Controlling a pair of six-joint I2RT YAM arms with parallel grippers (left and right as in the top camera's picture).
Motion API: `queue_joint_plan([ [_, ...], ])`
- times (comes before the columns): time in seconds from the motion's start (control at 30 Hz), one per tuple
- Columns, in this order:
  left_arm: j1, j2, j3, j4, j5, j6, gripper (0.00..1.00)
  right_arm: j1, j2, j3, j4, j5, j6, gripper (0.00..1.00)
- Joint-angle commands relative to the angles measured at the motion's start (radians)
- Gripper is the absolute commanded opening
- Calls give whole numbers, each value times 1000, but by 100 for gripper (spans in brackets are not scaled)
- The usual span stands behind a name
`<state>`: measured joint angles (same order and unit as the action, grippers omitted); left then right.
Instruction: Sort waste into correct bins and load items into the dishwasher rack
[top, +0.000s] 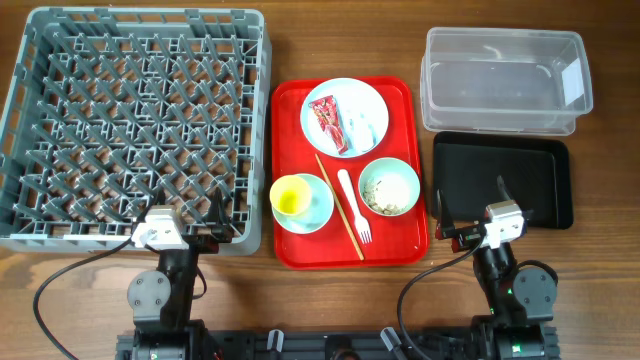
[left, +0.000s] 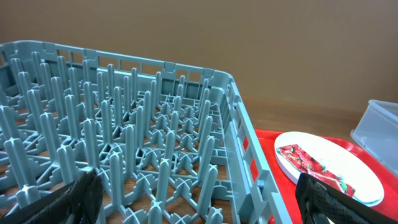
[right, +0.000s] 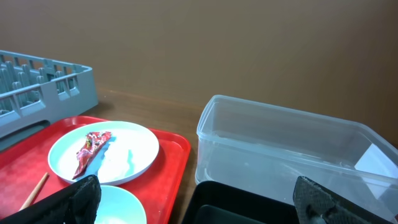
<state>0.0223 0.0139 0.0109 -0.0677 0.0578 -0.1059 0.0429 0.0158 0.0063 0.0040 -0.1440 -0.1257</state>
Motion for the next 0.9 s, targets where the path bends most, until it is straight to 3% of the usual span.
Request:
queue_joint_plan([
  [0.0, -1, -7, -5, -2, 8, 5, 100, -1, 0, -1, 3, 23, 49, 100],
  [0.2, -1, 4, 24, -2, -3, -33, 100, -1, 2, 6, -2, 21, 138, 100],
  [0.4, -1, 214, 177, -24, -3, -32, 100, -1, 87, 72, -14, 21, 163, 100],
  [0.47, -1, 438, 319, -29, -3, -32, 100, -1, 220, 155, -14, 21, 163, 100],
  [0.57, -1, 581, 428, -66, -3, -32, 100, -1, 331, 226, -14, 13, 163, 100],
  [0.77, -1, 911, 755, -363, -3, -28, 100, -1, 682, 485, -42, -69, 152, 100],
  [0.87, -1, 996, 849, -474, -3, -29, 100, -1, 815, 610, -114, -114, 152, 100],
])
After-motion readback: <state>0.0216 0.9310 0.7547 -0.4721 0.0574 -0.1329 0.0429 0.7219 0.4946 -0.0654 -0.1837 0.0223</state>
